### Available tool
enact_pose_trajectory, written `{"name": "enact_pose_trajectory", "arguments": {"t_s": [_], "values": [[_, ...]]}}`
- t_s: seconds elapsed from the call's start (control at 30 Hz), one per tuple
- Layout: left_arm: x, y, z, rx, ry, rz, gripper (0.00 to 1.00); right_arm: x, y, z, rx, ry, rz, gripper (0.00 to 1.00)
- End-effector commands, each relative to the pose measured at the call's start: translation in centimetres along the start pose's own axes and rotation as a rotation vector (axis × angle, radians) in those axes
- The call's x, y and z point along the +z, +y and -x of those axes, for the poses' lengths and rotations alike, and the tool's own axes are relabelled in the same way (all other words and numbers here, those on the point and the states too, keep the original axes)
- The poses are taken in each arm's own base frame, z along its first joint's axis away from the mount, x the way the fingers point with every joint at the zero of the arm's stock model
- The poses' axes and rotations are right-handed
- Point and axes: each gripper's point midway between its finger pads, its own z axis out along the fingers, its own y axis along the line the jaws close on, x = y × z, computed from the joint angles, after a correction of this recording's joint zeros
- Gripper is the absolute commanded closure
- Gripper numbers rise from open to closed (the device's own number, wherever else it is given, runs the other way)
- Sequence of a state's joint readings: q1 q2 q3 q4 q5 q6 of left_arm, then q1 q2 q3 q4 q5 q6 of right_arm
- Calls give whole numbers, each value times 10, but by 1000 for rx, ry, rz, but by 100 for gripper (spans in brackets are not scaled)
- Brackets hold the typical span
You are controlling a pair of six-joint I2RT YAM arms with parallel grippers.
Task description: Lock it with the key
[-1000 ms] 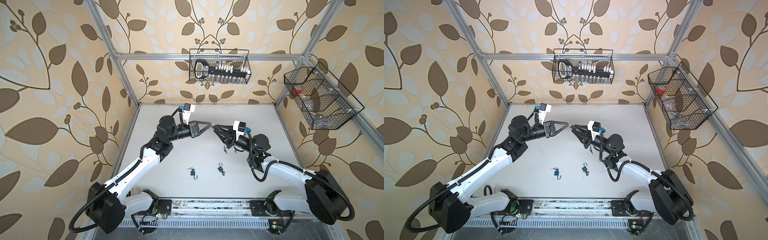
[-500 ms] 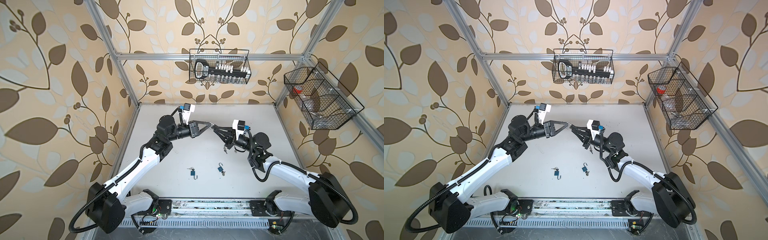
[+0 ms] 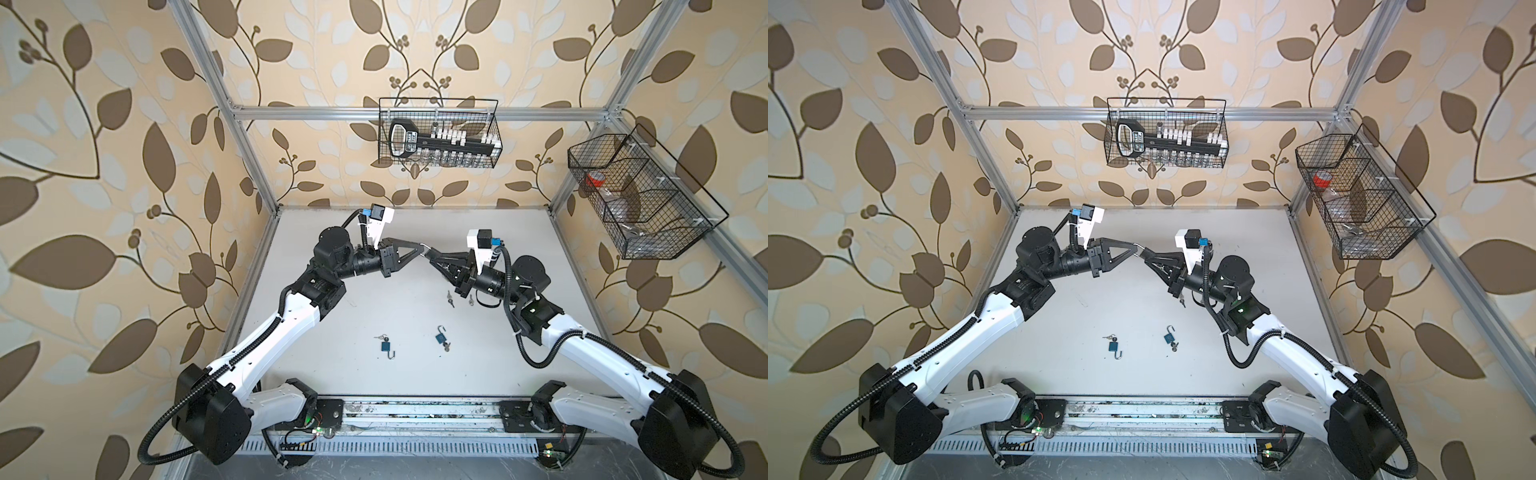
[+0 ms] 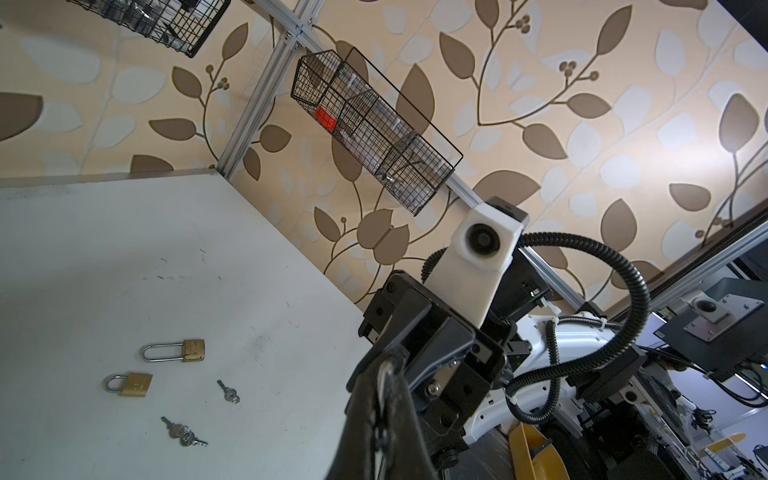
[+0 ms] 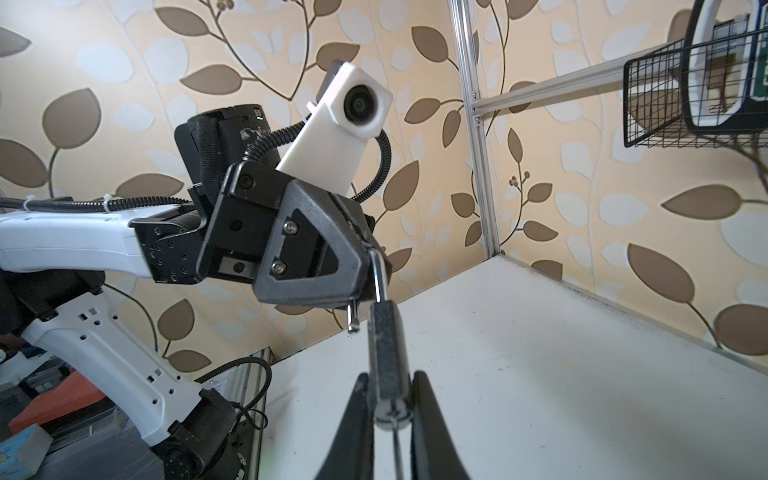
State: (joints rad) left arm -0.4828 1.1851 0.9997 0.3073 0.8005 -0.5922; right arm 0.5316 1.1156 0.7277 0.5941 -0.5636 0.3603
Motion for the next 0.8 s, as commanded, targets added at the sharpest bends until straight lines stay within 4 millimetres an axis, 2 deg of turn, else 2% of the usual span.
{"name": "enact_pose_trajectory", "arguments": {"t_s": [0.0, 0.27, 0.63, 0.77], "values": [[-2, -19, 7, 105, 19, -59, 100, -7, -4, 34, 37, -65, -27, 100], [0, -18, 5, 102, 33, -70, 100, -2, 18, 41, 135, 61, 147, 100], [-1, -17, 0, 124, 48, -69, 100, -6, 29, 54, 189, 70, 203, 100], [0, -19, 0, 131, 57, -89, 100, -9, 26, 60, 254, 90, 229, 100]]}}
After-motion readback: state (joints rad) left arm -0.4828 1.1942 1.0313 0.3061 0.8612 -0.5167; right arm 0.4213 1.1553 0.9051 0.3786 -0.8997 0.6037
